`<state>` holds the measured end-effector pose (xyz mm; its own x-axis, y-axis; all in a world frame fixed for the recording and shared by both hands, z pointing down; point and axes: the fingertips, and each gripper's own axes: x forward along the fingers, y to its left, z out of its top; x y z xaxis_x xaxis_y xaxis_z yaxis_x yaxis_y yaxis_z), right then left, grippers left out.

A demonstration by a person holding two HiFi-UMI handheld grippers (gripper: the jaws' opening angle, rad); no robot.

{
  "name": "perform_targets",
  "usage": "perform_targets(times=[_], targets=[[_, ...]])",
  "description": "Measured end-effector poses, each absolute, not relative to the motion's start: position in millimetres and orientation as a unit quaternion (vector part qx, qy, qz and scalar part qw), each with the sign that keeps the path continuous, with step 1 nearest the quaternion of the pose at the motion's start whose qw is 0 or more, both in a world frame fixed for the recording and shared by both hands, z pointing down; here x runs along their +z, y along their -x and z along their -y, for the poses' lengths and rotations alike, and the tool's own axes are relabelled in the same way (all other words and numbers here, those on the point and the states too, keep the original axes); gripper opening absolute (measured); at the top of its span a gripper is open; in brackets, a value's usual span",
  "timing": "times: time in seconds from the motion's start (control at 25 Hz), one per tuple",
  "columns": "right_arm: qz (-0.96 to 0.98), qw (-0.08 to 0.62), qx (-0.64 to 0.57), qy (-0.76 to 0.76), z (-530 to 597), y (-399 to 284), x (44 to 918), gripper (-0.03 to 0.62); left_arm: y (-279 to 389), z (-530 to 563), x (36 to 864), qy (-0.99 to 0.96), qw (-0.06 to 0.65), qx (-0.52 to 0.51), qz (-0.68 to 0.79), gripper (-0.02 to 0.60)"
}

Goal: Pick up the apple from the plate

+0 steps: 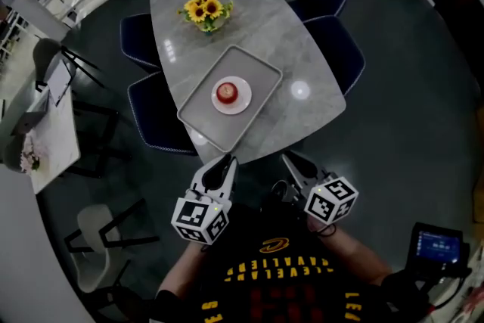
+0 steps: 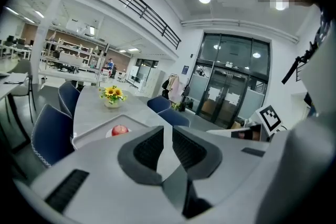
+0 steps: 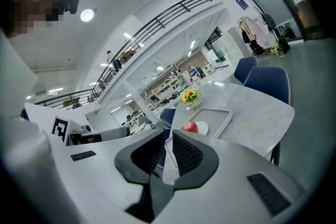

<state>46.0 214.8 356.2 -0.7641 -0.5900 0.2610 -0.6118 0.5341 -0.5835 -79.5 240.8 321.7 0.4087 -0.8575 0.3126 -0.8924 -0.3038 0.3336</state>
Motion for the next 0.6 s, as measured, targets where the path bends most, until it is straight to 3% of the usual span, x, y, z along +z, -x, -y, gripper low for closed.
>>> perform_targets(times=[0.36,0.6], targets=[[0.874,0.04,0.374,-0.308,-177,-43,374,0.051,113,-216,331,-0.759,0.268,0.02,0.593,0.052],[0.874,0.057,0.377,-0.303,-141,-20,395,0.051,140,-181,358,-0.754,0.264,0.075,0.597,0.052]])
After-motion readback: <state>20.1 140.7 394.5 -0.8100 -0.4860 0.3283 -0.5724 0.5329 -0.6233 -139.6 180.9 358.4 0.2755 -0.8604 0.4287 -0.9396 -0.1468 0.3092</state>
